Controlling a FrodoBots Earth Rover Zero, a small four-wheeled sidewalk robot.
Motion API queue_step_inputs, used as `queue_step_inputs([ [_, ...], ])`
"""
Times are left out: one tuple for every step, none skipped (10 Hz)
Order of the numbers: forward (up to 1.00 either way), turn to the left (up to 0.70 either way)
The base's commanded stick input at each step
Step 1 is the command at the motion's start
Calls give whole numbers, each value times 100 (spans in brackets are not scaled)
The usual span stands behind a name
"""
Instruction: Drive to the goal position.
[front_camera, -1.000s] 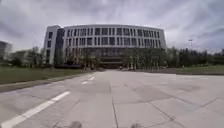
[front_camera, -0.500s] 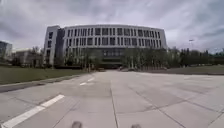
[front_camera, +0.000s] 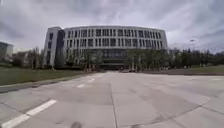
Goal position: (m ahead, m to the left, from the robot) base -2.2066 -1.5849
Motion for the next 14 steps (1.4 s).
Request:
queue_step_inputs([
  [70,0],
  [70,0],
  [70,0],
  [70,0],
  [70,0],
  [70,0],
  [70,0],
  [70,0],
  [70,0],
  [70,0],
  [70,0],
  [70,0],
  [70,0],
  [70,0],
])
